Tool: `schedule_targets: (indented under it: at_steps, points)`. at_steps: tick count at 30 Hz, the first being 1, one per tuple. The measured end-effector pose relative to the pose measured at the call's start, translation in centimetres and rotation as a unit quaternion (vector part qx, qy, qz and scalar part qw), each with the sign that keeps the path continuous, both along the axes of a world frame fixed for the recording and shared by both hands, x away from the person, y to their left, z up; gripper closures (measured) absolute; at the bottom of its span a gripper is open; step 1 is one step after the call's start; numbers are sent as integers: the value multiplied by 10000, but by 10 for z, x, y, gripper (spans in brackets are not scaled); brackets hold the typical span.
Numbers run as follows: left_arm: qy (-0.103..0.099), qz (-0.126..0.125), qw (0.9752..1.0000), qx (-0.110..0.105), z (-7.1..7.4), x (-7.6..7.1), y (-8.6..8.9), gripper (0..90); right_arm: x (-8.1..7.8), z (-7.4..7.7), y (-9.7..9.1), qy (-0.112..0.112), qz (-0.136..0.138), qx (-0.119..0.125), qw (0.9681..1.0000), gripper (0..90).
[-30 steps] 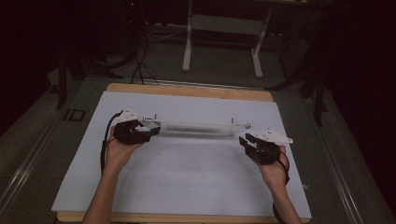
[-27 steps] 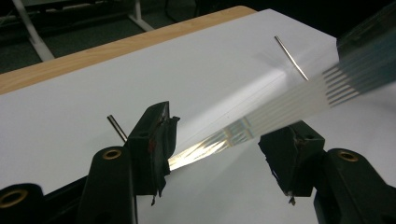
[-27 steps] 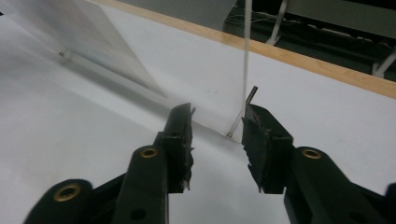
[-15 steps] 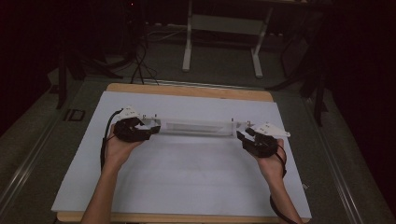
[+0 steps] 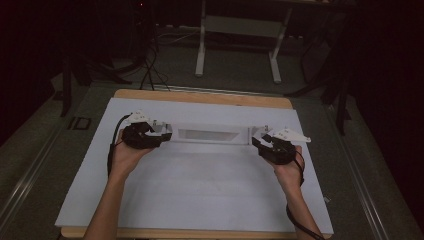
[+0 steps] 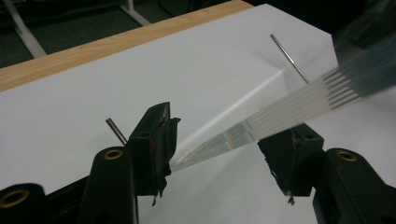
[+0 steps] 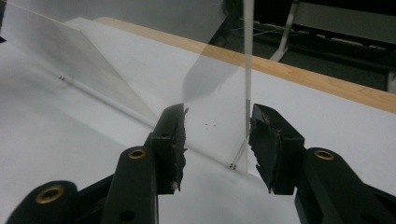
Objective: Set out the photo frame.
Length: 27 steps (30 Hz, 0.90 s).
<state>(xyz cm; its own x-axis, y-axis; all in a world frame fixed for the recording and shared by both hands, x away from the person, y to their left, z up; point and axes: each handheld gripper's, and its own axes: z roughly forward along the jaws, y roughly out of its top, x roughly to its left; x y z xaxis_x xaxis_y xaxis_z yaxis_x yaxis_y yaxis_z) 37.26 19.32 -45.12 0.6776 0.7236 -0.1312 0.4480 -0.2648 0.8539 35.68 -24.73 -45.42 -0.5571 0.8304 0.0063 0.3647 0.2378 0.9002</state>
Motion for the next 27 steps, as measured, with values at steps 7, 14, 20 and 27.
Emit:
schedule_targets:
  at_steps: [7,14,20,27]
  points:
    - [-25,-28,10000,37,1,1,-1,438,6,0,-2,137,-67,189,9997,549]
    - [8,10,10000,22,3,4,-1,421,11,1,-1,202,-135,251,9994,549]
    - [1,4,10000,12,4,6,0,393,16,3,-1,247,-118,248,9993,550]
    - [-90,160,9997,-130,2,9,4,365,22,4,-1,281,-158,284,9991,560]
